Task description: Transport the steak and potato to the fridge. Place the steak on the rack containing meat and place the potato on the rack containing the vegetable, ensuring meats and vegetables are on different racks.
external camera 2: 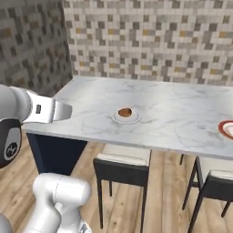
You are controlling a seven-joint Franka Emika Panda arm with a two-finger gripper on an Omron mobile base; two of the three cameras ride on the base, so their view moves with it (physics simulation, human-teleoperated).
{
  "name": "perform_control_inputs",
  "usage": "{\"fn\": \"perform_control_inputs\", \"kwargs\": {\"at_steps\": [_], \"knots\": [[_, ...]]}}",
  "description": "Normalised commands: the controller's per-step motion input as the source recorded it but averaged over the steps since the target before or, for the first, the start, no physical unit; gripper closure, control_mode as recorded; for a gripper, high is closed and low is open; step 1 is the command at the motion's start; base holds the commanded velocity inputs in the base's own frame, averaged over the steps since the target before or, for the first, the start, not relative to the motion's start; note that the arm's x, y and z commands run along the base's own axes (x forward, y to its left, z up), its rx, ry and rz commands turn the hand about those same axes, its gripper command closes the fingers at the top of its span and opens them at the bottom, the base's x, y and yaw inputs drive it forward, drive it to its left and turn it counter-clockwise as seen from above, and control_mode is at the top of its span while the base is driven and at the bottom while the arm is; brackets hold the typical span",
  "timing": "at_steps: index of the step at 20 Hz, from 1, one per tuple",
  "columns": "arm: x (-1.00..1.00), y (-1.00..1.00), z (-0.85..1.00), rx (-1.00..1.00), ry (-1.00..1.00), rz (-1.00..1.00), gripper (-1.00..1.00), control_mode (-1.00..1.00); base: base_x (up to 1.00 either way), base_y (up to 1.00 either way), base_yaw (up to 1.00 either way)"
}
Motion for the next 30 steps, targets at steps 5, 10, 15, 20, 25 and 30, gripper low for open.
{"fn": "perform_control_inputs", "kwargs": {"at_steps": [5, 10, 15, 20, 25, 30], "knots": [[0.0, 0.0, 0.0, 0.0, 0.0, 0.0, -1.0, 1.0, 0.96, -0.62, 0.12], [0.0, 0.0, 0.0, 0.0, 0.0, 0.0, -1.0, 1.0, 1.0, -0.54, 0.0], [0.0, 0.0, 0.0, 0.0, 0.0, 0.0, -1.0, 1.0, 1.0, -0.23, -0.05], [0.0, 0.0, 0.0, 0.0, 0.0, 0.0, -1.0, 1.0, 1.0, 0.0, -0.25], [0.0, 0.0, 0.0, 0.0, 0.0, 0.0, -1.0, 1.0, 0.93, 0.0, -0.26], [0.64, 0.0, -0.48, 0.0, 0.34, -0.03, -1.0, -1.0, 0.16, 0.0, -0.03]]}}
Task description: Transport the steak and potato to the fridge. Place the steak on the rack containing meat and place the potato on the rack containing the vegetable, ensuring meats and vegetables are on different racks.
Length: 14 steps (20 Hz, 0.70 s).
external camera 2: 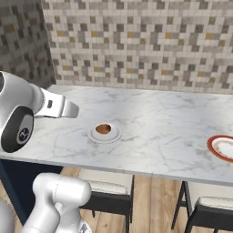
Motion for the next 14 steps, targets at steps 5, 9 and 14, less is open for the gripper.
{"fn": "perform_control_inputs", "kwargs": {"at_steps": [5, 9, 14], "knots": [[0.71, -0.02, -0.51, 0.07, 0.06, 0.0, -1.0, -1.0, 0.0, 0.0, 0.0], [0.84, 0.0, -0.69, 0.06, 0.05, -0.03, -1.0, -1.0, 0.0, 0.0, 0.0], [0.88, 0.0, -0.71, 0.0, 0.15, -0.18, -1.0, -1.0, 0.0, 0.0, 0.0]]}}
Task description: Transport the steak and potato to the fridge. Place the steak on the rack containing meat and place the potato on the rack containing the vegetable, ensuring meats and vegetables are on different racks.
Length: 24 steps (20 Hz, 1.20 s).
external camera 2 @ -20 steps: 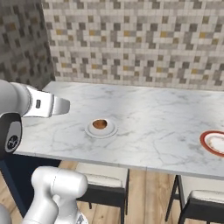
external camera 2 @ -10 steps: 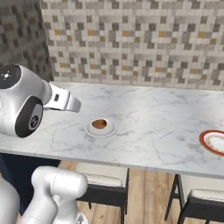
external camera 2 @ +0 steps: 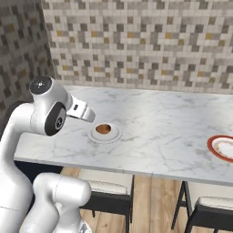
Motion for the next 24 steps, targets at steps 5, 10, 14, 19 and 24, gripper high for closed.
{"fn": "perform_control_inputs", "kwargs": {"at_steps": [5, 10, 14, 19, 24], "knots": [[0.61, 0.0, -0.74, 0.11, 0.18, -0.25, -1.0, -1.0, 0.0, 0.0, 0.0], [0.45, 0.01, -0.61, 0.27, 0.02, -0.1, -1.0, -1.0, 0.0, 0.0, 0.0], [0.57, 0.06, -0.19, 0.0, 0.0, -0.04, -1.0, -1.0, 0.0, 0.0, 0.0], [0.12, 0.29, -0.2, -0.01, 0.26, -0.23, -1.0, -1.0, 0.0, 0.0, 0.0], [0.49, 0.32, -0.1, 0.04, 0.36, -0.26, -1.0, -1.0, 0.0, 0.0, 0.0]]}}
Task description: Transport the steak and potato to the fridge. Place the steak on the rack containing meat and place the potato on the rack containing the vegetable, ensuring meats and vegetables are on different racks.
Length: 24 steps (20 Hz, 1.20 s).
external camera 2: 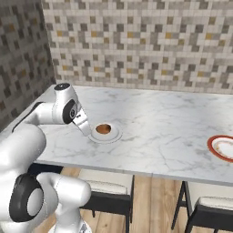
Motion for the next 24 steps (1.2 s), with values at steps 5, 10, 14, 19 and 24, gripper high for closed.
{"fn": "perform_control_inputs", "kwargs": {"at_steps": [5, 10, 14, 19, 24], "knots": [[0.31, 0.02, 0.0, 0.01, 0.03, -0.21, -1.0, -1.0, 0.0, 0.0, 0.0], [0.24, 0.0, -0.13, 0.0, -0.01, -0.2, -1.0, -1.0, 0.0, 0.0, 0.0], [0.15, -0.06, -0.26, 0.0, 0.0, -0.16, -1.0, -1.0, 0.0, 0.0, 0.0], [0.12, -0.32, -0.18, 0.0, 0.0, -0.07, -1.0, -1.0, 0.0, 0.0, 0.0], [0.05, -0.17, -0.23, 0.11, 0.0, 0.07, -1.0, -1.0, 0.0, 0.0, 0.0]]}}
